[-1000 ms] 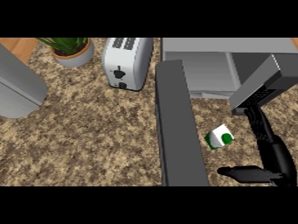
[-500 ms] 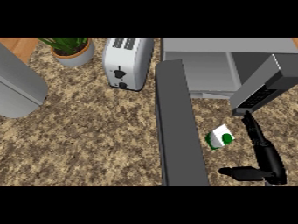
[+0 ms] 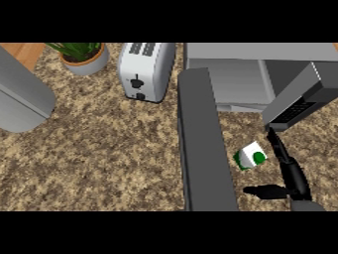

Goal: Pick up the milk, place it into the microwave and close the microwave

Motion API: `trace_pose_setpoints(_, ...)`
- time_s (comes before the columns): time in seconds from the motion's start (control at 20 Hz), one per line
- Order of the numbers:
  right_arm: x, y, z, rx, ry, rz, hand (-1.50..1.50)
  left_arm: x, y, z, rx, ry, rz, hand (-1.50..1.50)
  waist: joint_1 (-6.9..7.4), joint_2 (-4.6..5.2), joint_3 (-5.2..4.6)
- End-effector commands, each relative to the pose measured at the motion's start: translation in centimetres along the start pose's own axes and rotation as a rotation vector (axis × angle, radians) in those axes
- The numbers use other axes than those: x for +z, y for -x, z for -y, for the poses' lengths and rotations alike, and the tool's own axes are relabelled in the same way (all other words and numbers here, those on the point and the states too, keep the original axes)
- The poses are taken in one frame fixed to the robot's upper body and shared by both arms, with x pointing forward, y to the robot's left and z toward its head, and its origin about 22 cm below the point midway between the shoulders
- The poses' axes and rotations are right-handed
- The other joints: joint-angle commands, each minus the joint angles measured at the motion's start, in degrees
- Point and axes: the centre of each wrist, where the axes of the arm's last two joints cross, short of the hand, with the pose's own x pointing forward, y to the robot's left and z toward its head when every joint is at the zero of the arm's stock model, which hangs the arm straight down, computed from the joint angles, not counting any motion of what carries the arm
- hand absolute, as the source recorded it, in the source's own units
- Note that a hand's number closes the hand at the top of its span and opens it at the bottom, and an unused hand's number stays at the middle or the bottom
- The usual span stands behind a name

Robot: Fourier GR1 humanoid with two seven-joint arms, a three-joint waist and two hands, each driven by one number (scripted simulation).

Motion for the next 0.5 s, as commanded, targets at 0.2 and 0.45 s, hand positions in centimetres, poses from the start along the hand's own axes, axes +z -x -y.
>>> trace_pose_setpoints(0.2,-0.7,2.3,-0.5,-0.042,-0.015,0.005,-1.50,1.1,-1.9,0.4,0.058,0.036,0.095,-1.50,0.69,0.20,0.08)
trace_pose_setpoints(0.45,-0.4,2.8,-1.8,-0.120,-0.013,0.023,-1.50,1.3,-1.4,-0.3,0.068,0.049,0.090,-1.50,0.01,0.05,0.00)
